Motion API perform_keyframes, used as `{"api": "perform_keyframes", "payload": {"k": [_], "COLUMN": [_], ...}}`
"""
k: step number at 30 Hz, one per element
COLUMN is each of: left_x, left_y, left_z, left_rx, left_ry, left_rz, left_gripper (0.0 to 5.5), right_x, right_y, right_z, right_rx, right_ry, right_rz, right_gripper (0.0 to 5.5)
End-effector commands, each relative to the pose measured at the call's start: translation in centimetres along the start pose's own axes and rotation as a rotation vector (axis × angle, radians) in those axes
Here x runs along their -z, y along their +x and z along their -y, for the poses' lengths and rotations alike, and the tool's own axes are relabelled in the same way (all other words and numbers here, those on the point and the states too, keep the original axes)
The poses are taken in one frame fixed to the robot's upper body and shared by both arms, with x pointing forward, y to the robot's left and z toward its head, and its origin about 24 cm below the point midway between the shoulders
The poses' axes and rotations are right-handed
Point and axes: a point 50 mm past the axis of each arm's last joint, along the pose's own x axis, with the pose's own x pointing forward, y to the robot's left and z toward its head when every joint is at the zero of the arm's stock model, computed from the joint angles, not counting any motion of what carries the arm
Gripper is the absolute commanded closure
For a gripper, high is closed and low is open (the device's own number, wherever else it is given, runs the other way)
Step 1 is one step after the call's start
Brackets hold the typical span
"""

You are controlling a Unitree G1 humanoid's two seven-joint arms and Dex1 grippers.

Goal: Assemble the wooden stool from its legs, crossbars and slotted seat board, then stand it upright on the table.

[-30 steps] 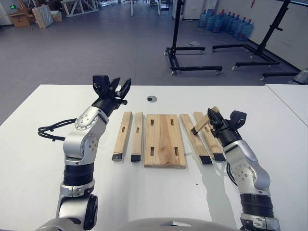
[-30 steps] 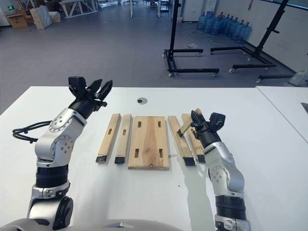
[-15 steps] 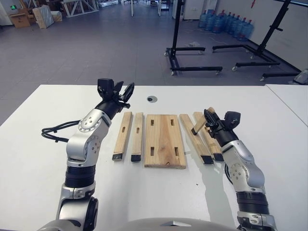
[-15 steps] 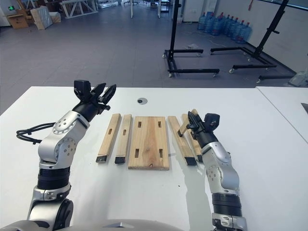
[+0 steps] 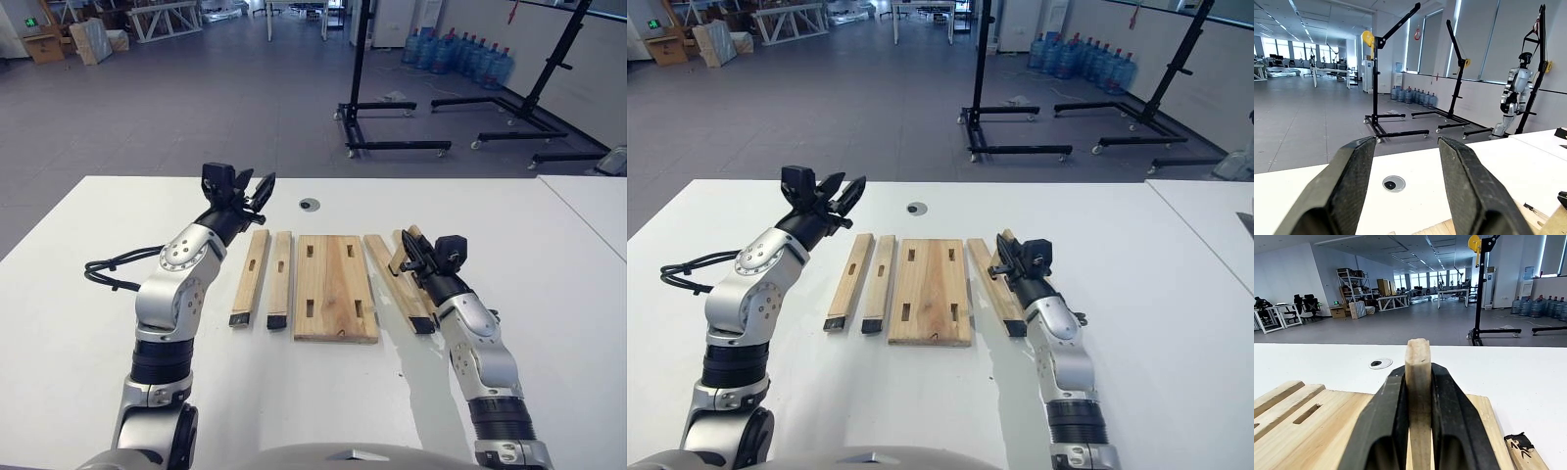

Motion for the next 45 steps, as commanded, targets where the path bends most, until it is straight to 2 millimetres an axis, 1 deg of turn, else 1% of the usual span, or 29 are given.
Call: {"api": "perform_keyframes", "payload": {"k": [1, 2, 5, 8, 11, 16, 21, 24, 28, 30, 31, 32, 34, 35, 36, 37, 38, 39, 40, 42, 45], "left_x": [0.1, 0.1, 0.1, 0.1, 0.2, 0.3, 0.3, 0.3, 0.3, 0.4, 0.4, 0.5, 0.7, 1.0, 1.3, 1.4, 1.5, 1.7, 1.9, 2.3, 2.4], "left_y": [0.0, -0.1, -0.2, -0.2, -0.3, -0.3, -0.3, -0.2, -0.2, -0.2, -0.3, -0.4, -0.5, -0.5, -0.5, -0.5, -0.5, -0.6, -0.7, -0.8, -0.8], "left_z": [0.1, 0.1, 0.1, 0.2, 0.3, 0.4, 0.5, 0.5, 0.6, 0.5, 0.6, 0.5, 0.6, 0.5, 0.5, 0.5, 0.5, 0.6, 0.7, 1.3, 1.7], "left_rx": [0.002, 0.000, -0.004, -0.004, -0.009, -0.019, -0.028, -0.031, -0.030, -0.030, -0.031, -0.035, -0.042, -0.047, -0.045, -0.044, -0.038, -0.034, -0.030, -0.020, -0.013], "left_ry": [0.015, 0.015, 0.014, 0.010, 0.005, 0.001, -0.005, -0.006, -0.008, -0.007, -0.007, -0.009, -0.021, -0.023, -0.029, -0.033, -0.034, -0.040, -0.044, -0.057, -0.066], "left_rz": [-0.005, -0.005, -0.002, 0.002, 0.005, 0.010, 0.019, 0.022, 0.022, 0.020, 0.018, 0.016, 0.009, -0.003, -0.013, -0.021, -0.028, -0.037, -0.044, -0.054, -0.057], "left_gripper": [3.19, 3.19, 3.19, 3.19, 3.19, 3.19, 3.19, 3.19, 3.19, 3.19, 3.19, 3.19, 3.19, 3.19, 3.19, 3.19, 3.19, 3.19, 3.19, 3.19, 3.19], "right_x": [2.4, 2.0, 0.5, -1.4, -3.6, -6.4, -10.4, -12.4, -16.0, -16.9, -16.2, -13.7, -7.1, -1.9, 1.7, 4.0, 4.6, 3.7, 2.4, -1.3, -5.7], "right_y": [-1.2, -1.0, -0.6, -0.1, 0.5, 1.9, 3.9, 4.8, 4.9, 4.7, 4.7, 5.1, 5.3, 4.5, 3.1, 2.1, 1.7, 2.2, 2.9, 4.4, 5.1], "right_z": [0.2, 0.2, 0.2, 0.0, -0.3, -0.9, -1.4, -1.4, -1.4, -1.3, -1.3, -1.0, -0.1, 0.5, 0.8, 0.8, 0.7, 0.7, 0.7, 1.0, 1.0], "right_rx": [0.029, 0.026, 0.030, 0.039, 0.028, -0.006, -0.033, -0.047, -0.036, -0.024, -0.021, -0.013, 0.019, 0.039, 0.059, 0.038, 0.032, 0.030, 0.025, 0.025, 0.035], "right_ry": [0.002, -0.011, -0.032, -0.050, -0.090, -0.137, -0.163, -0.182, -0.180, -0.161, -0.149, -0.119, -0.022, 0.034, 0.047, 0.034, 0.047, 0.043, 0.050, 0.040, 0.031], "right_rz": [-0.127, -0.108, -0.037, 0.040, 0.097, 0.128, 0.204, 0.239, 0.349, 0.391, 0.372, 0.289, 0.047, -0.146, -0.277, -0.362, -0.377, -0.335, -0.273, -0.114, 0.061], "right_gripper": [5.10, 4.74, 4.18, 3.54, 3.54, 3.54, 3.54, 3.54, 3.54, 3.54, 3.54, 3.54, 3.54, 3.54, 3.54, 3.54, 3.54, 3.54, 3.54, 3.54, 3.54]}}
